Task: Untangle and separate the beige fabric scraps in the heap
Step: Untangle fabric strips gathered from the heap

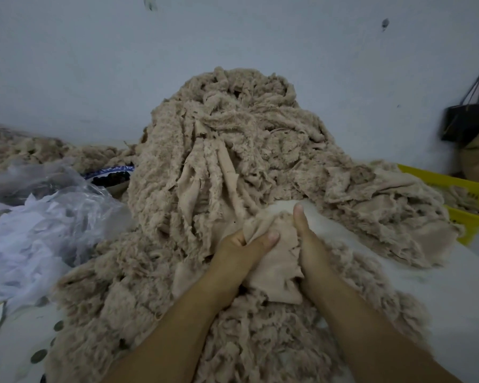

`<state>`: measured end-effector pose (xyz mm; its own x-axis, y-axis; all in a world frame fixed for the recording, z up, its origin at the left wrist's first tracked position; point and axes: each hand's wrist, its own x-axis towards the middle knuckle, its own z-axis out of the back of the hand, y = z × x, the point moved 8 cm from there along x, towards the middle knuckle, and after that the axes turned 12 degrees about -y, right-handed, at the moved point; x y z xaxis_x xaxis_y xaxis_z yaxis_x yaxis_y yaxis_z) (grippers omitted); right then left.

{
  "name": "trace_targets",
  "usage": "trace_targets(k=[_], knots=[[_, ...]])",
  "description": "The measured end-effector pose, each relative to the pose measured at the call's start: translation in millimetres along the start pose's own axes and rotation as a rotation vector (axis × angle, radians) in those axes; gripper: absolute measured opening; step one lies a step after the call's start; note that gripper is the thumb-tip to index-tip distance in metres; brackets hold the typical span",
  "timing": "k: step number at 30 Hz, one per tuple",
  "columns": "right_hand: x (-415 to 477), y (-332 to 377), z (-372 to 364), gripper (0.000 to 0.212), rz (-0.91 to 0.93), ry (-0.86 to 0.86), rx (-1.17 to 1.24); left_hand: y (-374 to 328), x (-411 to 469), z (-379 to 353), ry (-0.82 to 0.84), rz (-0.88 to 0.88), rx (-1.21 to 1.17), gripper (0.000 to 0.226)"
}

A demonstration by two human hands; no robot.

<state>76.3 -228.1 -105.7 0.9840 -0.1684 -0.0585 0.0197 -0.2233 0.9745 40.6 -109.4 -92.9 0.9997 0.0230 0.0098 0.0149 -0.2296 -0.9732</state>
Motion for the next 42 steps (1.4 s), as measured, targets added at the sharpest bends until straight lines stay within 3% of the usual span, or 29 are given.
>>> trace_targets(k=[3,5,8,11,15,20,23,25,27,30,32,37,42], knots=[[-3.8,7.1,-4.3,0.07,0.146,0.021,-0.048,-1.4,7.5,14.7,-0.154,0.001,-0.127,0.035],[-7.7,4.8,-15.7,0.058,0.198,0.107,-0.175,-2.9,9.0,21.0,-0.2,0.02,-0.161,0.029],[-17.5,-4.2,-31.1,0.041,0.274,0.219,-0.448,-0.2,9.5,25.4,-0.244,0.065,-0.197,0.052],[-19.8,-6.9,-29.2,0.052,0.237,0.214,-0.487,-1.9,13.6,33.1,-0.279,0.122,-0.421,0.043],[-23.0,-8.7,-27.2,0.088,0.069,0.257,-0.281,-1.6,23.1,59.3,-0.408,0.117,-0.665,0.032],[-24.0,1.6,-29.2,0.047,-0.061,0.194,0.082,5.7,31.6,63.5,-0.453,0.116,-0.693,0.038],[-7.5,14.2,0.5,0.044,-0.126,-0.019,0.41,1.0,32.8,83.9,-0.527,0.072,-0.82,0.042],[2.2,22.6,20.3,0.044,-0.028,-0.149,0.344,-5.6,30.3,77.3,-0.452,0.033,-0.707,0.05],[0.4,23.4,19.6,0.049,0.06,-0.194,0.177,-9.9,25.6,46.3,-0.3,0.012,-0.443,0.068],[-7.0,16.9,4.7,0.055,0.125,-0.14,-0.011,-6.6,15.4,9.5,-0.131,-0.078,0.119,0.097],[-11.7,21.1,-0.2,0.051,0.211,-0.116,-0.105,-3.3,9.2,-1.8,-0.03,-0.17,0.382,0.093],[-12.1,23.5,2.6,0.055,0.258,-0.151,-0.174,-1.3,10.6,6.5,-0.107,-0.129,0.423,0.062],[-7.7,25.3,14.6,0.047,0.297,-0.266,-0.171,1.6,7.4,3.8,-0.05,-0.162,0.394,0.038]])
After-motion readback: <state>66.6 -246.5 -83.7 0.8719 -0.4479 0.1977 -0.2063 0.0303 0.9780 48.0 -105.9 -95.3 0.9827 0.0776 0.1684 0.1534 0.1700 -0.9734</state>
